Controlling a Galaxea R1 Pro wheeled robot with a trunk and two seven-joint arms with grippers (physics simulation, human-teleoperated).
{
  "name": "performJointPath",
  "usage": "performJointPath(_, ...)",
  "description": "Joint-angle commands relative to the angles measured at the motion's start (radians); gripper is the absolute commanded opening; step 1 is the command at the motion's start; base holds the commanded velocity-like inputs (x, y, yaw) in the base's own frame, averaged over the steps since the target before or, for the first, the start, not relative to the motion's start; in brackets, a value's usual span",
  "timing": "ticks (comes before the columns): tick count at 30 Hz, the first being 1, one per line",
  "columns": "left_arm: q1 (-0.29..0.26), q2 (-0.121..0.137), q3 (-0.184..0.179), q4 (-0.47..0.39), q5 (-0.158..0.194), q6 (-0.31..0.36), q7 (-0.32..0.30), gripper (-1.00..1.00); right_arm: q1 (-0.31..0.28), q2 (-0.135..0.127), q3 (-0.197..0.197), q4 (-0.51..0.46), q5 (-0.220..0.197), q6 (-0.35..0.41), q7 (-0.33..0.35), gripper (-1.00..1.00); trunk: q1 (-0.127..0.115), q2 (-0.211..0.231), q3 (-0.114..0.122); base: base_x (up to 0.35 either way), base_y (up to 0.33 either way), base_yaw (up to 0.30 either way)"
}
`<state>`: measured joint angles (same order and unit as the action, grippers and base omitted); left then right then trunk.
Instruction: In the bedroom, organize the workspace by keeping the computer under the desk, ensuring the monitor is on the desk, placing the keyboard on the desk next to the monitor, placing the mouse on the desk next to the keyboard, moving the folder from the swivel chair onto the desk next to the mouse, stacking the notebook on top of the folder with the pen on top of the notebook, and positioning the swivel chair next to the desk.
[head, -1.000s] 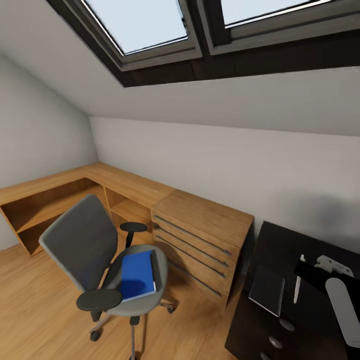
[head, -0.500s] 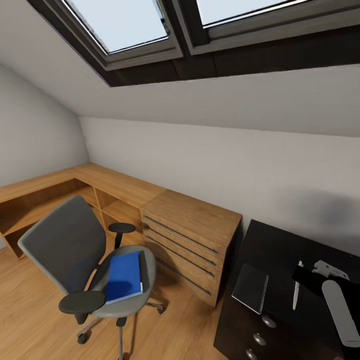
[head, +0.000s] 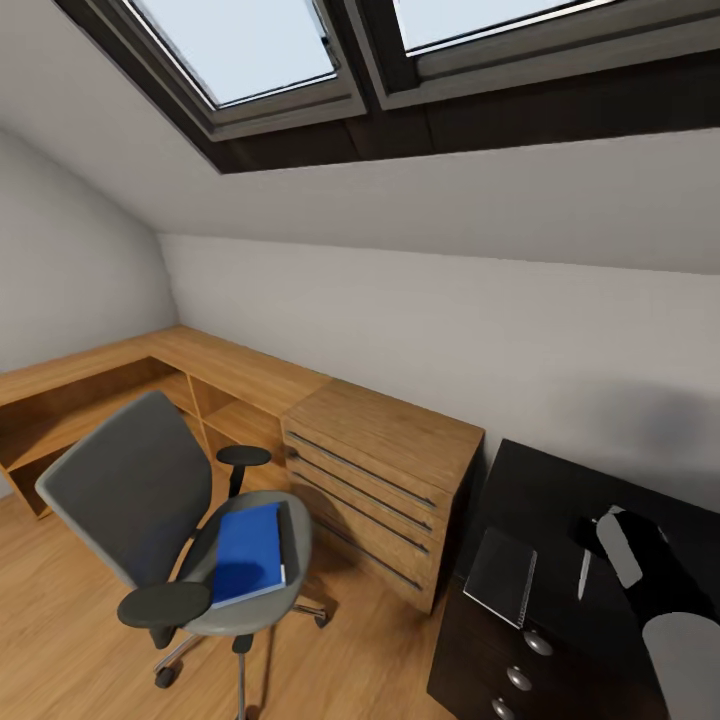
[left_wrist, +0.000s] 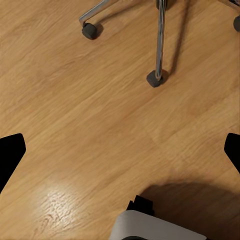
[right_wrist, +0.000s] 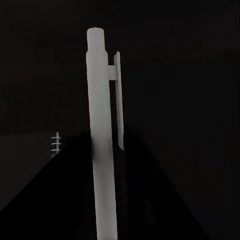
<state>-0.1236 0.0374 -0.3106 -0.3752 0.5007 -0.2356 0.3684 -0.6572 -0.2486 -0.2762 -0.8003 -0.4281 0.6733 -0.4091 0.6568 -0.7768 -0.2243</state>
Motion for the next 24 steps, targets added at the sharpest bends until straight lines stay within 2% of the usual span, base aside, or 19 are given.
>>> performJointPath(1, -0.001, 0.001, -0.008, -0.001, 0.009, -0.004, 0.006, 1.00, -0.050, -0.001, 0.008, 0.084, 0.009, -0.016, 0.005, -1.00, 0.000, -0.001, -0.002, 0.000, 0.000, 0.000)
performJointPath(5, -0.001, 0.001, -0.008, -0.001, 0.009, -0.006, 0.006, 1.00, -0.108, -0.009, 0.013, 0.219, 0.021, -0.069, 0.012, -1.00, 0.000, -0.001, -0.002, 0.000, 0.000, 0.000)
performJointPath(6, -0.001, 0.001, -0.007, -0.001, 0.009, -0.008, 0.006, 1.00, -0.143, -0.019, 0.015, 0.325, 0.035, -0.132, 0.014, -1.00, 0.000, -0.001, -0.002, 0.000, 0.000, 0.000)
performJointPath(9, -0.001, 0.001, -0.007, -0.001, 0.009, -0.013, 0.006, 1.00, -0.181, -0.028, 0.016, 0.441, 0.070, -0.223, 0.016, -1.00, 0.000, -0.001, -0.002, 0.000, 0.000, 0.000)
performJointPath(13, -0.001, 0.001, -0.007, -0.001, 0.009, -0.029, 0.006, 1.00, -0.202, -0.032, 0.017, 0.503, 0.105, -0.281, 0.017, -1.00, 0.000, -0.001, -0.002, 0.000, 0.000, 0.000)
performJointPath(19, -0.001, -0.005, -0.006, -0.001, 0.009, -0.048, 0.006, 1.00, -0.212, -0.029, 0.016, 0.534, 0.124, -0.312, 0.018, -1.00, 0.000, -0.001, -0.002, 0.005, -0.011, 0.000)
performJointPath(24, -0.001, -0.009, -0.006, -0.001, 0.009, -0.049, 0.006, 1.00, -0.212, -0.026, 0.014, 0.536, 0.126, -0.314, 0.018, -1.00, 0.000, -0.001, -0.002, 0.135, -0.156, 0.000)
